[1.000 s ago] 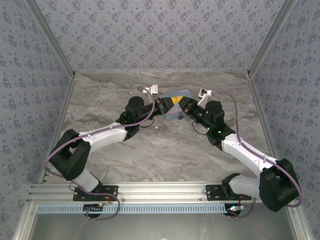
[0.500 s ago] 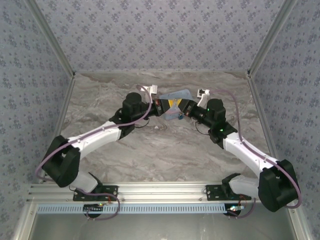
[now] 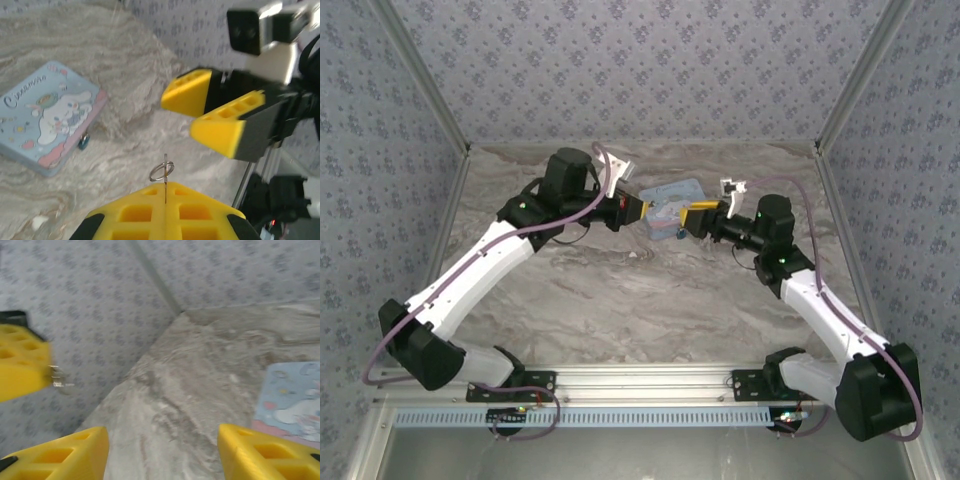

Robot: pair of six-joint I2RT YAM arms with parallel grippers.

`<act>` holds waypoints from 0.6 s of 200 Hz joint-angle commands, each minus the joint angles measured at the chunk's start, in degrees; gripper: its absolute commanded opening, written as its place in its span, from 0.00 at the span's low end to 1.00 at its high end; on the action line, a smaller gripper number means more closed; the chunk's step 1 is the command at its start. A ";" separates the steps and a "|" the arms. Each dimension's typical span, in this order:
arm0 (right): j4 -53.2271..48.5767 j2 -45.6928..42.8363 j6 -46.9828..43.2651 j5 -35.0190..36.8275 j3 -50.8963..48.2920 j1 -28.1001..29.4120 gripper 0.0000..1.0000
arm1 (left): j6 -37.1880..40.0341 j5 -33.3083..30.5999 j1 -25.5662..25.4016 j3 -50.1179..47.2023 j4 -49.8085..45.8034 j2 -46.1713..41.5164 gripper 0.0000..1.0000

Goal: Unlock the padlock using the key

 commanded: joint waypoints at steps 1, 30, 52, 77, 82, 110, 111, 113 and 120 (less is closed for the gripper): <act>3.54 0.93 -3.67 -10.46 2.85 1.98 0.64 | 8.06 1.69 0.17 4.18 -15.00 2.56 0.00; 3.63 4.11 -4.37 -13.73 5.60 4.51 0.65 | 11.20 1.36 0.15 7.49 -20.24 4.11 0.00; 2.35 6.88 -5.38 -14.18 7.76 6.08 0.61 | 11.98 1.43 0.18 7.94 -20.73 4.19 0.00; 1.15 9.56 -5.87 -15.04 9.56 7.20 0.58 | 12.09 1.45 0.19 7.88 -20.38 4.12 0.00; 0.97 9.99 -5.99 -15.18 9.83 7.43 0.58 | 12.12 1.45 0.18 7.78 -20.23 4.04 0.00; -0.90 11.73 -7.07 -15.40 10.92 8.79 0.56 | 12.13 1.70 0.24 7.73 -19.94 3.90 0.00; -1.09 11.78 -7.15 -15.40 10.95 8.84 0.56 | 12.18 1.71 0.25 7.71 -19.94 3.89 0.00; -1.34 11.93 -7.32 -15.40 11.03 8.88 0.56 | 12.25 1.71 0.18 7.72 -19.87 3.91 0.00; -2.05 12.29 -7.73 -15.38 11.42 9.11 0.55 | 12.15 1.78 0.19 7.62 -19.70 3.84 0.00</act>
